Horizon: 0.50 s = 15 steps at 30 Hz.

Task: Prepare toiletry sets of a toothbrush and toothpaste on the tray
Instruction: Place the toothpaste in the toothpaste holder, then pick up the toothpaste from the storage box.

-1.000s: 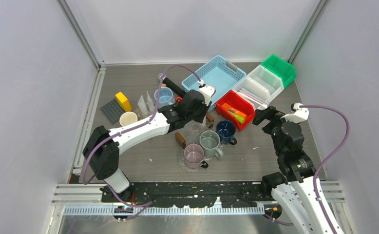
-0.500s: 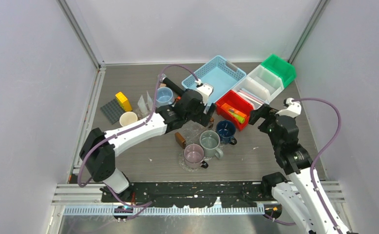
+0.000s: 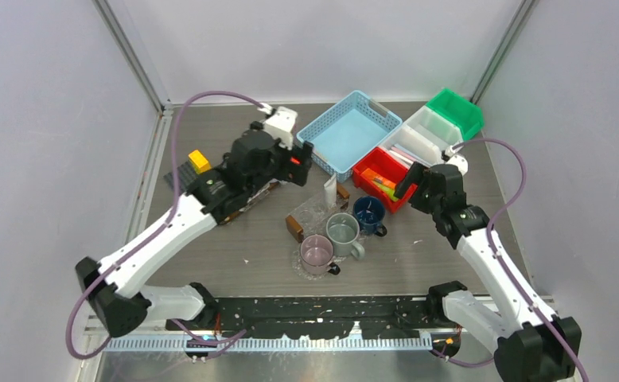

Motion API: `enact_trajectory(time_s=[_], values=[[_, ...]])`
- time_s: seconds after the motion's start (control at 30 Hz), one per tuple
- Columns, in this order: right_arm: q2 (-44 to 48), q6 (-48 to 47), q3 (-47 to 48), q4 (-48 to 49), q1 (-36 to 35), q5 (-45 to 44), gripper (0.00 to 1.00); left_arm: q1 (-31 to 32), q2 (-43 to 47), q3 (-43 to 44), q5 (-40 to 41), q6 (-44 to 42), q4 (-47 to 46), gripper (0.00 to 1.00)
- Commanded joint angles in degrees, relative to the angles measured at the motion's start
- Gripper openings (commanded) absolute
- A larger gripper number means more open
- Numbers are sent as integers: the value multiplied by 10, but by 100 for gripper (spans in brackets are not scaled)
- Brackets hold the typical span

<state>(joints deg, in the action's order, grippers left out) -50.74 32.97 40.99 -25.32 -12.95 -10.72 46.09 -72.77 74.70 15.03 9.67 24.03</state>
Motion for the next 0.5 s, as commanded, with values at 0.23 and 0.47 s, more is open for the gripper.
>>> enact_trajectory(time_s=[0.23, 0.47], values=[[-172, -41, 115, 10, 26, 77, 87, -72, 185, -96, 80, -76, 16, 100], [-320, -104, 235, -28, 33, 134, 80, -72, 257, -145, 131, -132, -4, 100]])
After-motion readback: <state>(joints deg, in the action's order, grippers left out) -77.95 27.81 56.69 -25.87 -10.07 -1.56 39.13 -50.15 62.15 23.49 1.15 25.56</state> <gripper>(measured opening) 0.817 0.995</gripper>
